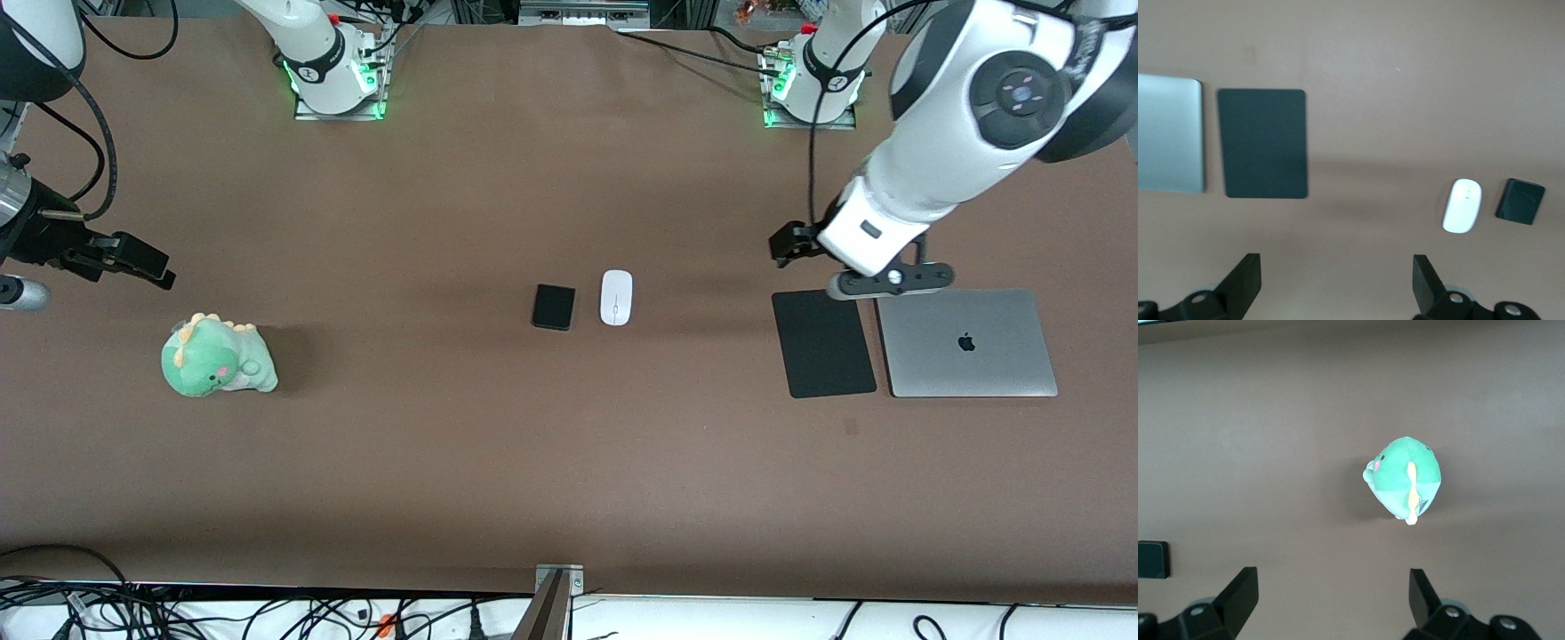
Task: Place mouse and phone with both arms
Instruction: 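Move the left gripper over the white mouse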
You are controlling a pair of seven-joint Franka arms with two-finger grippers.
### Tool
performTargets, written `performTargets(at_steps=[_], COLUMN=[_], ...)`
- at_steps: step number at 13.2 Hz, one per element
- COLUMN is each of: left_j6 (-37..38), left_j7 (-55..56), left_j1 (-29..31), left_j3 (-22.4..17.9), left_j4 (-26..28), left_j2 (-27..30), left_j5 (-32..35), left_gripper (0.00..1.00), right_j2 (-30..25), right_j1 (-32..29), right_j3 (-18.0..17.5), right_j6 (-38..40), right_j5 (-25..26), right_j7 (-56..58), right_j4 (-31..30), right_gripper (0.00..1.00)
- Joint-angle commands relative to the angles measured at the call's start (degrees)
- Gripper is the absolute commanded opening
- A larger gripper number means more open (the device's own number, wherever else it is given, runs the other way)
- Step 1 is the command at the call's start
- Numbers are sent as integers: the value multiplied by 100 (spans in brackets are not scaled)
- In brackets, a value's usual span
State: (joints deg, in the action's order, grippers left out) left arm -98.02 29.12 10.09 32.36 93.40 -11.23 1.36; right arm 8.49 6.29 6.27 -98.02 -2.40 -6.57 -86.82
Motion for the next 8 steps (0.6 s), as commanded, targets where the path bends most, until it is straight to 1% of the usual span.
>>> performTargets(at_steps=[1,3,6,8], left_j6=[-209,-349,-638,-841], left_j7=[357,690,1130,1516], left_j1=[-243,-489,-885,-1183], left_j3=[139,139,139,139], left_j4=[11,20,64,73], left_j2=[-265,-484,-827,-1082], left_j5=[-31,144,154,485], left_gripper=[100,100,100,100], right_j2=[-14,-14,-5,-5], right_j1=[-14,-5,-5,-14], right_j3=[-21,-30,-21,-21], right_j6=[116,125,125,116], right_j5=[11,29,38,64], right_j7=[7,-2,33,77], right_j4=[69,69,25,25], right_gripper=[100,100,100,100])
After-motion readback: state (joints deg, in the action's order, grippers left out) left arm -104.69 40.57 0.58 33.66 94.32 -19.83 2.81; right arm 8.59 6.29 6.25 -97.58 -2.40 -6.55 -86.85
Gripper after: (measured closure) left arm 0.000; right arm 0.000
